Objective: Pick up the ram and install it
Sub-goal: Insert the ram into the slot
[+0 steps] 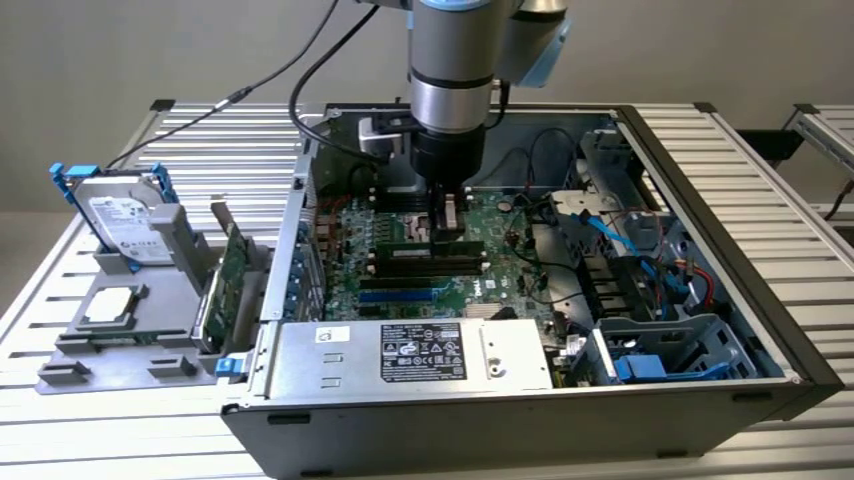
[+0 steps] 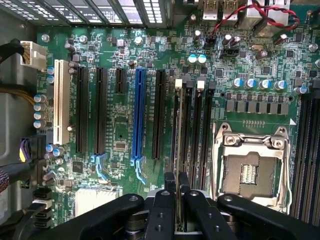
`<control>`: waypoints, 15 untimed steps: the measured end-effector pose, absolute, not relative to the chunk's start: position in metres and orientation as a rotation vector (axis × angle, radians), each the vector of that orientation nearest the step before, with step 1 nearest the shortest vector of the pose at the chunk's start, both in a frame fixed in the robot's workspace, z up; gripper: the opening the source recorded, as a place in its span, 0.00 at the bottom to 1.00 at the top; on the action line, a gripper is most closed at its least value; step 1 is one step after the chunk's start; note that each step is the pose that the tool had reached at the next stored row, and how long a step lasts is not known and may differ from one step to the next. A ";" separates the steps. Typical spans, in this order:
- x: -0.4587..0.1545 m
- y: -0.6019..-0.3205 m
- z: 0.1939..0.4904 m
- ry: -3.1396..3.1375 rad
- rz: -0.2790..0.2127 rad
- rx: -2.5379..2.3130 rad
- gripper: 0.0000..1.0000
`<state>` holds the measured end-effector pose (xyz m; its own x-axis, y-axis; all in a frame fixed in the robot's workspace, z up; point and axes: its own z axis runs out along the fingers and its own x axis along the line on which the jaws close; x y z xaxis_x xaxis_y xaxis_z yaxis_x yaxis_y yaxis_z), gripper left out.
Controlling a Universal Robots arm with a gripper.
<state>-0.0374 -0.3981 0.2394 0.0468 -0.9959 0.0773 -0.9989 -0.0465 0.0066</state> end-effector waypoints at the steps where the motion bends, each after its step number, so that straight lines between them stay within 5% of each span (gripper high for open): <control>1: -0.037 -0.398 0.239 -2.127 0.079 2.231 0.14; 15: -0.037 -0.398 0.231 -2.117 0.067 2.229 0.14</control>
<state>-0.0374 -0.3978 0.2310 0.0518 -0.9956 0.0776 -0.9986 -0.0505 0.0183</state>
